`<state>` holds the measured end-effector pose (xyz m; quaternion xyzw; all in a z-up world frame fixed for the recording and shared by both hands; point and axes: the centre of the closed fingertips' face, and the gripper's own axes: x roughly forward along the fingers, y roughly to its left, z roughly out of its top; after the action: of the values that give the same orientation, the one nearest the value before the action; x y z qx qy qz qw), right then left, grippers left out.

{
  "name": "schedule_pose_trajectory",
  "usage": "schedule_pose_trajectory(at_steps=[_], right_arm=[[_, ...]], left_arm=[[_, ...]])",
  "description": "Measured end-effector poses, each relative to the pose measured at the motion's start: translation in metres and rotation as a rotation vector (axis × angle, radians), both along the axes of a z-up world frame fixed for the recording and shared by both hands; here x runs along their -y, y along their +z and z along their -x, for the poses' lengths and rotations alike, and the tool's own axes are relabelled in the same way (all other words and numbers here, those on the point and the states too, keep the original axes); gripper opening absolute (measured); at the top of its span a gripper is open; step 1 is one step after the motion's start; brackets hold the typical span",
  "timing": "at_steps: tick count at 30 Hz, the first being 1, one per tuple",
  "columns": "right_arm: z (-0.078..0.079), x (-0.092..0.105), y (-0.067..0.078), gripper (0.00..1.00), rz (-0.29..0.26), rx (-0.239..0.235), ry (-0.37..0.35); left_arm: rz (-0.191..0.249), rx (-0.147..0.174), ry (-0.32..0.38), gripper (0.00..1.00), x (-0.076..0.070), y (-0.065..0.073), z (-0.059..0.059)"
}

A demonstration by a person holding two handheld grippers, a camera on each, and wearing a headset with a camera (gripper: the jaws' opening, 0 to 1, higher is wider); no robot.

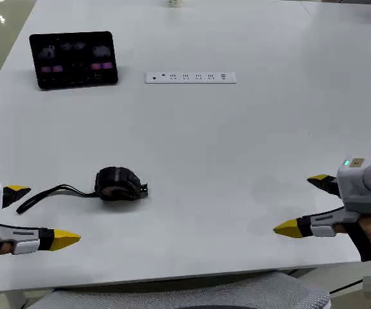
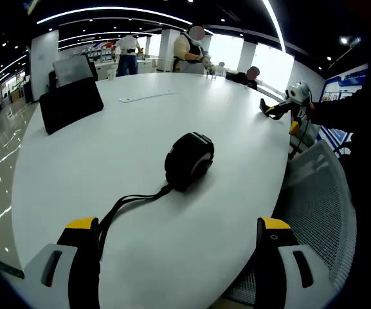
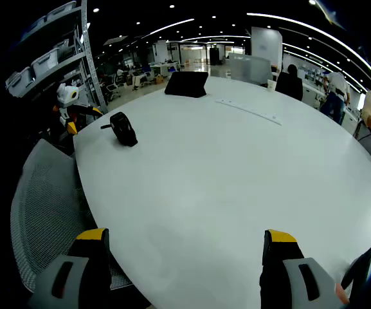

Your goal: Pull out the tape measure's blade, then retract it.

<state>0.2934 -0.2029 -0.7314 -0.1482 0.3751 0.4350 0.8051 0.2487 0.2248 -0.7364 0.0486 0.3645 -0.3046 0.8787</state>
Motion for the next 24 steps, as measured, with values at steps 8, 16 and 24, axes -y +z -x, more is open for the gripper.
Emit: schedule_pose_trajectory(at_steps=[8, 16, 24], right_arm=[[-0.002, 0.002, 0.001, 0.99, -0.006, 0.007, -0.003], [-0.006, -0.001, 0.002, 0.99, -0.011, 0.022, -0.001], [-0.015, -0.018, 0.008, 0.99, -0.042, 0.094, 0.052]], left_arm=[[0.006, 0.001, -0.004, 0.99, 0.003, -0.001, 0.000], [0.011, -0.010, -0.013, 0.99, 0.003, -0.003, 0.001], [-0.033, 0.025, -0.090, 0.99, 0.005, -0.002, -0.003]])
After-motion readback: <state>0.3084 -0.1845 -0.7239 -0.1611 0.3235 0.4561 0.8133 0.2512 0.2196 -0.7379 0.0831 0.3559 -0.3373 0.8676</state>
